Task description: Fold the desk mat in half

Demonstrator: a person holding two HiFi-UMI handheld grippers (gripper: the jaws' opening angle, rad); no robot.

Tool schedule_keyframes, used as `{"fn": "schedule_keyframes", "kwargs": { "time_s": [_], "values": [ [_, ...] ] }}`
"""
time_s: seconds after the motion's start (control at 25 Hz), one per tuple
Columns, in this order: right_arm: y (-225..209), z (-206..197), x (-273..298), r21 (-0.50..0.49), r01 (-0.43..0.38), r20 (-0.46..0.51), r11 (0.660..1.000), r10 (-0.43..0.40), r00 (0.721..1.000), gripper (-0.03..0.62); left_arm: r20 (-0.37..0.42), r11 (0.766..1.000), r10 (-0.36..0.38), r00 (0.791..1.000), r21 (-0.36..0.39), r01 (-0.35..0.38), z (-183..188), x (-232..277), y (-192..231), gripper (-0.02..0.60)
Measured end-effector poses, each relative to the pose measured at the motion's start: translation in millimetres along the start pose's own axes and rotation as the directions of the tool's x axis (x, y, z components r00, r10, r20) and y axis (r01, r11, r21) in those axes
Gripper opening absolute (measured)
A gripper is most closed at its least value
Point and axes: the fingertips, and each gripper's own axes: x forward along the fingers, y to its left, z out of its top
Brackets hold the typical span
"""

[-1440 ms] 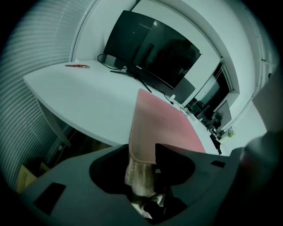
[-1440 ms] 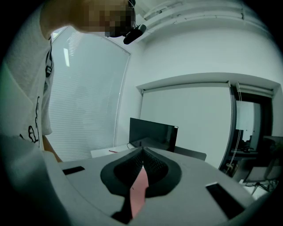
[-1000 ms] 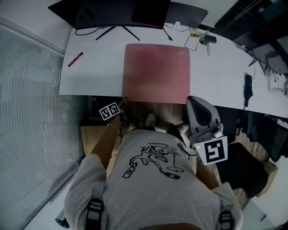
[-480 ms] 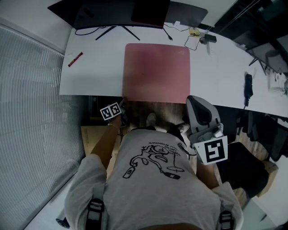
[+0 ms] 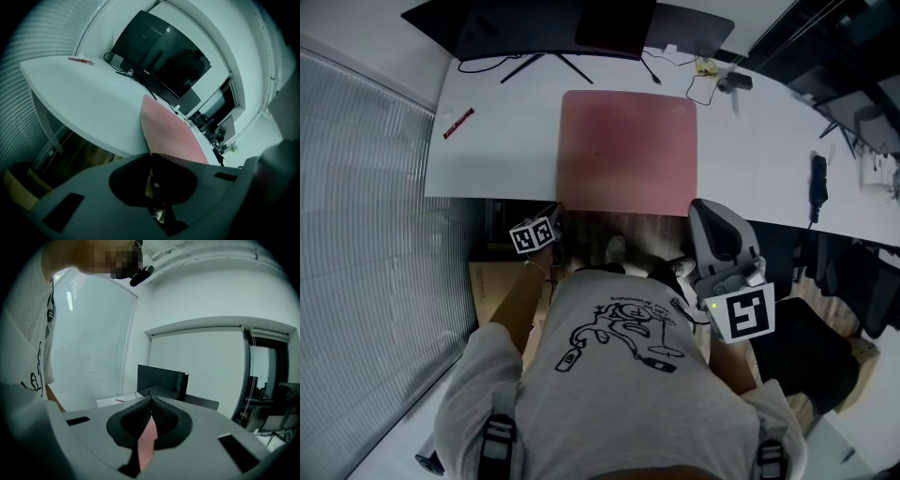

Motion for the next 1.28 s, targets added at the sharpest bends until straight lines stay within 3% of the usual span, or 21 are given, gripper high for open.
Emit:
{"fn": "schedule_keyframes", "kwargs": {
  "time_s": [0.6, 1.28],
  "values": [
    [0.7, 2.4, -2.7, -0.004, -0.005, 0.002, 1.000, 0.005, 1.000, 0.009, -0.026, 0.968, -0.017, 1.000, 0.248, 0.023, 12.2, -7.3, -37.6, 0.032],
    [-3.3, -0.2, -10.0, 0.000, 0.004, 0.007, 1.000, -0.004, 1.000, 0.009, -0.052, 0.932, -0.064, 0.997, 0.353, 0.078, 12.9, -1.4, -74.0, 0.031]
  ]
}}
